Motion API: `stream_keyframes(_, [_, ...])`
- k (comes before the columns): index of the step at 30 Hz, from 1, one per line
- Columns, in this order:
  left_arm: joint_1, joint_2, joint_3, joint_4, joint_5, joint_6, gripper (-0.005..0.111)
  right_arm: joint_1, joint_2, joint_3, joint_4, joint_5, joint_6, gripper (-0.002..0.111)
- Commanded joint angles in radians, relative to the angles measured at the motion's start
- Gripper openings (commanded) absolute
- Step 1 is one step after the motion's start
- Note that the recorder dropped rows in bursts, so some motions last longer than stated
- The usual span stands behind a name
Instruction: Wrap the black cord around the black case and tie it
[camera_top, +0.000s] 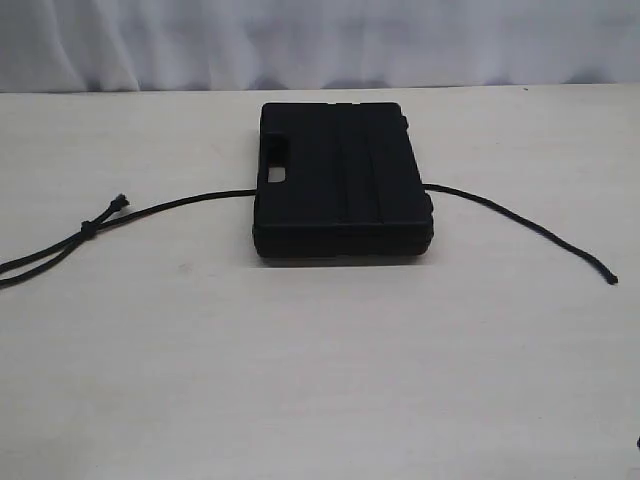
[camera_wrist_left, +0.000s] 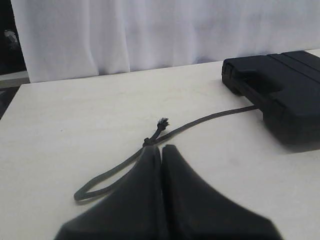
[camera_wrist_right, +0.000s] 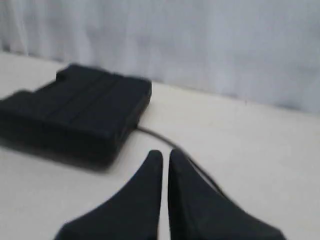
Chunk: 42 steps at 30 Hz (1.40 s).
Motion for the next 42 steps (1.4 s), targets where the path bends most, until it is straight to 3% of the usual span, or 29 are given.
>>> stream_keyframes(1, [0.001, -0.003, 0.003, -0.002, -0.005, 0.000, 0.000, -0.005, -0.004, 0.000, -0.022, -0.380, -0.006, 0.004])
stream_keyframes(8, [0.001, -0.003, 0.003, -0.002, -0.005, 0.000, 0.000, -0.005, -0.004, 0.000, -0.013, -1.095, 0.052, 0.004])
stream_keyframes(11, [0.001, -0.003, 0.003, -0.002, -0.005, 0.000, 0.000, -0.005, -0.004, -0.014, 0.049, -1.212, 0.168, 0.004])
stream_keyframes(14, [0.001, -0.003, 0.003, -0.002, -0.005, 0.000, 0.000, -0.005, -0.004, -0.145, 0.083, -0.938, 0.206, 0.004])
stream_keyframes(15, [0.001, -0.003, 0.003, -0.002, -0.005, 0.000, 0.000, -0.005, -0.004, -0.271, 0.081, -0.677, 0.175, 0.005])
stream_keyframes(16, [0.001, -0.003, 0.003, -0.002, -0.005, 0.000, 0.000, -0.005, 0.012, -0.349, 0.081, -0.530, 0.175, 0.006])
stream_keyframes(17, [0.001, -0.003, 0.003, -0.002, -0.005, 0.000, 0.000, -0.005, 0.078, -0.504, 0.081, -0.307, 0.161, 0.016])
stream_keyframes(21, [0.001, -0.003, 0.003, -0.002, -0.005, 0.000, 0.000, -0.005, 0.350, -0.891, 0.081, 0.247, 0.157, 0.052])
stream_keyframes(24, [0.001, -0.003, 0.003, -0.002, -0.005, 0.000, 0.000, -0.005, 0.599, -1.115, 0.081, 0.544, 0.157, 0.054])
stream_keyframes(30, [0.001, -0.003, 0.003, -0.002, -0.005, 0.000, 0.000, -0.005, 0.996, -1.300, 0.214, 0.724, 0.090, 0.054])
stream_keyframes(37, [0.001, -0.003, 0.003, -0.002, -0.005, 0.000, 0.000, -0.001, 1.277, -1.363, 0.299, 0.796, 0.028, 0.054])
stream_keyframes(42, [0.001, -0.003, 0.003, -0.002, -0.005, 0.000, 0.000, 0.120, 1.433, -1.372, 0.303, 0.718, 0.005, 0.054])
